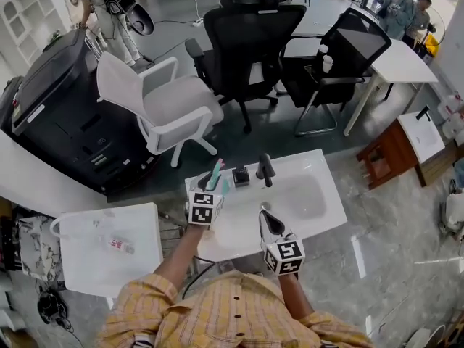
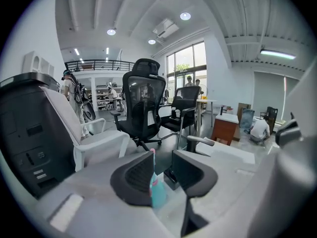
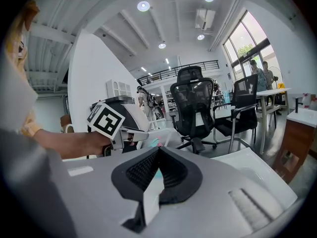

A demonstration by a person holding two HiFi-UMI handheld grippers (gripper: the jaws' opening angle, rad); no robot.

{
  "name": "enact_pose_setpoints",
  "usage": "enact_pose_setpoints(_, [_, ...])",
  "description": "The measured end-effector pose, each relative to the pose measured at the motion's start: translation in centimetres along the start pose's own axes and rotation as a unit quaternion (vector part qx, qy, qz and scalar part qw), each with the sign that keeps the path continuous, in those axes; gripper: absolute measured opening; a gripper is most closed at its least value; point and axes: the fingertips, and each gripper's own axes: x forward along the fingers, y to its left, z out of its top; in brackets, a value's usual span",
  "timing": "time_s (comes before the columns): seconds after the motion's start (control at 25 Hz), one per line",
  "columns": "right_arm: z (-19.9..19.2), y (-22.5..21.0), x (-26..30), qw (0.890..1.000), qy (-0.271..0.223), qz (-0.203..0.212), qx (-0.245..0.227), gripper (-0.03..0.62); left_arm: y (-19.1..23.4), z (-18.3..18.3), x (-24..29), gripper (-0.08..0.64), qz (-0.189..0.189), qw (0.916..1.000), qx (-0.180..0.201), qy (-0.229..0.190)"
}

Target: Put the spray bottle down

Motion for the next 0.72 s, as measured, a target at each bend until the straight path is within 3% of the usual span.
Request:
enact_pose_setpoints(0.36, [0.8,0.6,-2.0,1.000,-0.013,0.008,-0.005,0.002,-2.6,0.8,-5.2,0.063,0.001,0.9992,-0.018,-0.035])
enact_pose_setpoints(0.44, [0.8,0.7,-2.5,1.000,-0.015,0.009,-0.006,0.002,-3.3,0.8,-6.3,0.019,0.004,0.9988,-0.022,-0.043])
enact_pose_setpoints(0.72, [0.8,1.1,-3.7,1.000,-0.019,0.011,-0.007,0.002,-5.2,-0.5,-9.3,0.000,0.012,0.9982,-0.023,-0.053])
